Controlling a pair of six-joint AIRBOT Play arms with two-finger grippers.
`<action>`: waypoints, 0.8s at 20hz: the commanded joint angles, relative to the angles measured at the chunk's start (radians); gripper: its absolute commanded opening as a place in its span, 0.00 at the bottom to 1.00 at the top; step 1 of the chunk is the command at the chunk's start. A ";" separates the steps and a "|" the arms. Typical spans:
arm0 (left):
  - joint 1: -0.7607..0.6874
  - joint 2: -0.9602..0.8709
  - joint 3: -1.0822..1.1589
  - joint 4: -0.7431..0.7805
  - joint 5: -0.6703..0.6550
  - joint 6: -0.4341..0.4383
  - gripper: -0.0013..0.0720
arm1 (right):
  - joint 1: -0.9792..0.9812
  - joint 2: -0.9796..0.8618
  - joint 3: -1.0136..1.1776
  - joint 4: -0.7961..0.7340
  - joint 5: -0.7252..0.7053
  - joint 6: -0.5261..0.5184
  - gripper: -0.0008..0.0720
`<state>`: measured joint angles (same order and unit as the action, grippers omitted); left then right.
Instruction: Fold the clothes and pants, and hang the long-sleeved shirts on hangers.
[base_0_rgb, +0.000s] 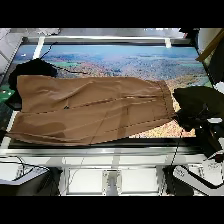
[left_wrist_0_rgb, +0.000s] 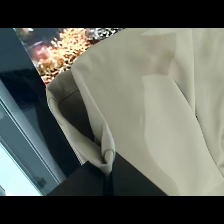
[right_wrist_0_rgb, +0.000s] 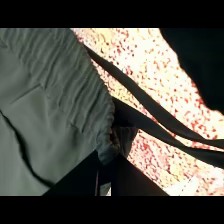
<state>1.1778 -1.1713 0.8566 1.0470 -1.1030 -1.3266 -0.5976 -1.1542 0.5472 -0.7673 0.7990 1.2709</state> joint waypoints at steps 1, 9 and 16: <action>0.000 0.016 0.026 -0.001 -0.018 0.015 0.04 | -0.004 0.034 0.063 -0.081 0.109 -0.018 0.05; -0.020 0.200 0.142 0.088 -0.089 0.048 0.03 | -0.152 0.426 0.298 -0.398 0.715 -0.006 0.05; -0.274 0.191 0.276 0.053 0.164 -0.052 0.03 | -0.100 0.433 0.294 -0.395 0.634 0.082 0.05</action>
<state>1.0168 -0.9653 1.0702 1.0870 -1.0855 -1.3178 -0.7231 -0.6941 0.8371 -1.1622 1.4605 1.3178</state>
